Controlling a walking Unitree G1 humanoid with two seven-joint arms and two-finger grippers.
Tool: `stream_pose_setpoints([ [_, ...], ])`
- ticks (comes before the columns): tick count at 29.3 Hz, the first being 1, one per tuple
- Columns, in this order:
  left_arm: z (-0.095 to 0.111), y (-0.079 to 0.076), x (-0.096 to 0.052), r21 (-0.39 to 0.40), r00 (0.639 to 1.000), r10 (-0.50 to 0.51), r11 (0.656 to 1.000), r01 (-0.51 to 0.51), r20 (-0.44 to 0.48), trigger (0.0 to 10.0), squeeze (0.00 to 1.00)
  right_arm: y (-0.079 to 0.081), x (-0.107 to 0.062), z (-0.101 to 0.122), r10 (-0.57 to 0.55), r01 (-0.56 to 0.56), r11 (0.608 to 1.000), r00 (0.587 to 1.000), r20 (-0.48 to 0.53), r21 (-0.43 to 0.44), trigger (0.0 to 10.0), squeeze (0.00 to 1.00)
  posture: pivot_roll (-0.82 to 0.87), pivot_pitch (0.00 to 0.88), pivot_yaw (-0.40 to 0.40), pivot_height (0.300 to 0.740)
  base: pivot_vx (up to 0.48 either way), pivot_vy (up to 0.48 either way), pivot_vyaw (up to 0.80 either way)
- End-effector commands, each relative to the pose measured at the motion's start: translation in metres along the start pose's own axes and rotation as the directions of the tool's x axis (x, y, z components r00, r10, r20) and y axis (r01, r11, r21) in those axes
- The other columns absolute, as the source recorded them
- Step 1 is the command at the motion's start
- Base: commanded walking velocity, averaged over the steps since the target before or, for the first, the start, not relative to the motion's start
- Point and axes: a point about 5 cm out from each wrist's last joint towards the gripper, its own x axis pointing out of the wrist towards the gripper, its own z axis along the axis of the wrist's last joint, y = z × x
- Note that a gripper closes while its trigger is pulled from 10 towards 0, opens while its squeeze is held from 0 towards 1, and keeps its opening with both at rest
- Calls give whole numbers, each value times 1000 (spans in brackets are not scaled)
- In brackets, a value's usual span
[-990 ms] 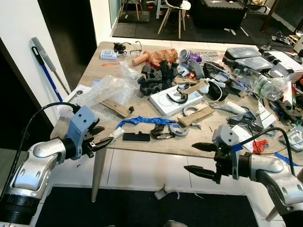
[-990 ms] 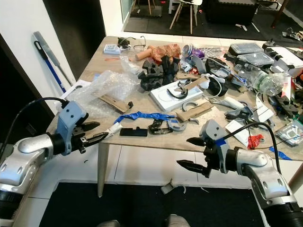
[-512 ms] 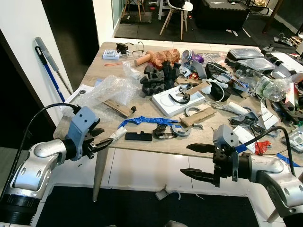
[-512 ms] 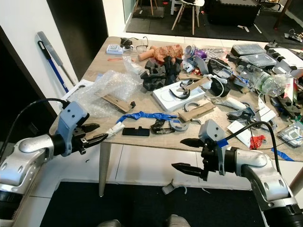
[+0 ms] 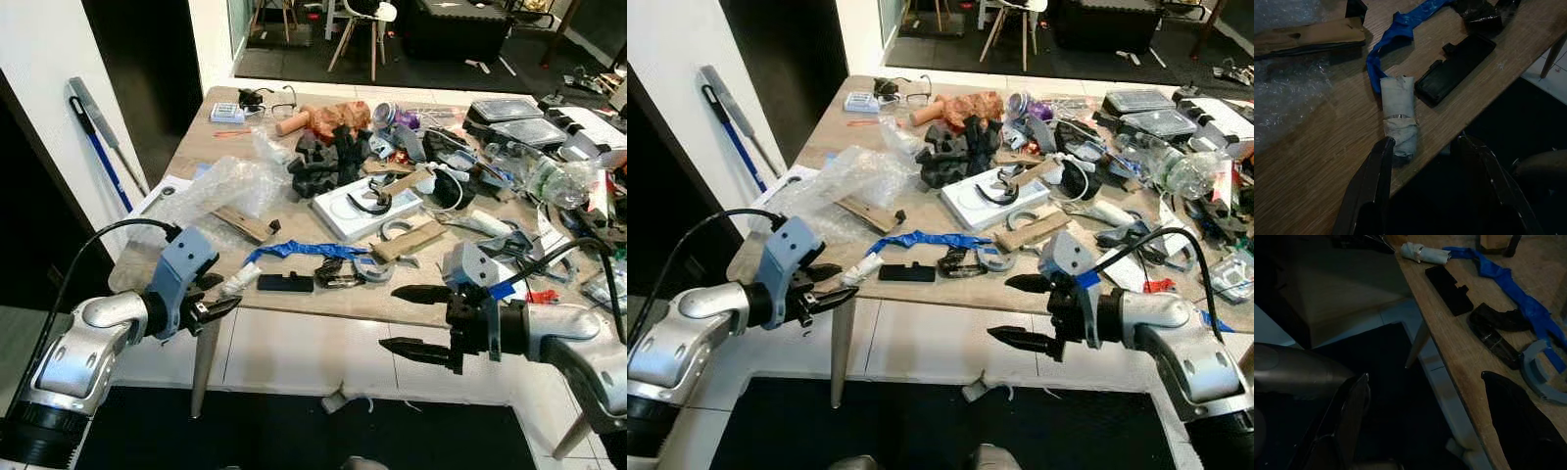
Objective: Picking trash to rubbish bin
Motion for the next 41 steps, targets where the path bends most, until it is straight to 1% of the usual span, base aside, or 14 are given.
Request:
stream_pose_setpoints([
  [1, -2, -4, 1, 3, 1000, -12, 1000, 12, -22, 10000, 0, 1, -2, 3, -3, 3, 1000, 1000, -14, -18, 10000, 0, -22, 0, -5, 740, 0, 0, 0],
  [4, -1, -6, 3, -1, 999, -13, 1000, 13, -45, 10000, 0, -1, -2, 4, -17, 17, 1000, 1000, -20, -20, 10000, 0, -22, 0, -5, 740, 0, 0, 0],
  [7, 0, -11, 10, -27, 997, -9, 1000, 7, -73, 10000, 0, -1, -1, 5, -25, 25, 999, 999, -26, -21, 10000, 0, -21, 0, -5, 740, 0, 0, 0],
  [9, 1, -12, 15, -44, 997, -3, 999, 0, -82, 10000, 0, -1, 0, 5, -27, 27, 999, 999, -27, -18, 10000, 0, -23, 0, -4, 740, 0, 0, 0],
  [12, 1, -14, 17, -51, 997, -4, 999, -1, -83, 10000, 0, 0, 1, 5, -28, 27, 999, 999, -28, -18, 10000, 0, -25, 0, -2, 740, 0, 0, 0],
  [14, 9, -18, 22, -109, 999, -19, 994, 15, -37, 10000, 0, 0, 2, 6, -33, 33, 999, 999, -28, -15, 10000, 0, -26, 0, -1, 740, 0, 0, 0],
  [15, 9, -18, 22, -109, 999, -19, 994, 15, -37, 10000, 0, 0, 2, 6, -33, 33, 999, 999, -28, -15, 10000, 0, -26, 0, -1, 740, 0, 0, 0],
  [17, 14, -19, 26, -152, 1000, -17, 988, 15, -15, 10000, 0, 0, 2, 6, -39, 39, 999, 999, -29, -15, 10000, 0, -26, 0, 0, 740, 0, 0, 0],
  [18, 15, -19, 26, -161, 1000, -13, 987, 10, -15, 10000, 0, 0, 2, 7, -41, 40, 999, 999, -29, -15, 10000, 0, -26, 0, 0, 740, 0, 0, 0],
  [25, 18, -13, 27, -151, 998, 58, 987, -62, -29, 10000, 0, 1, 4, 8, -40, 40, 999, 999, -21, -18, 10000, 0, -27, 0, 0, 740, 0, 0, 0],
  [27, 21, -11, 25, -124, 997, 77, 989, -81, -31, 10000, 1000, 1, 4, 9, -39, 39, 999, 999, -18, -18, 10000, 0, -27, 0, 0, 740, 0, 0, 0],
  [36, 32, -11, 22, -72, 993, 116, 990, -118, -28, 10000, 1000, 2, 4, 10, -40, 40, 999, 999, -14, -17, 10000, 0, -25, 0, 1, 740, 0, 0, 0],
  [40, 40, -20, 30, -67, 994, 113, 991, -114, -13, 10000, 1000, 2, 4, 10, -42, 41, 999, 999, -14, -17, 10000, 0, -24, 0, 2, 740, 0, 0, 0],
  [41, 40, -20, 30, -67, 994, 113, 991, -114, -13, 10000, 1000, 2, 4, 10, -42, 41, 999, 999, -14, -17, 10000, 0, -24, 0, 2, 740, 0, 0, 0],
])
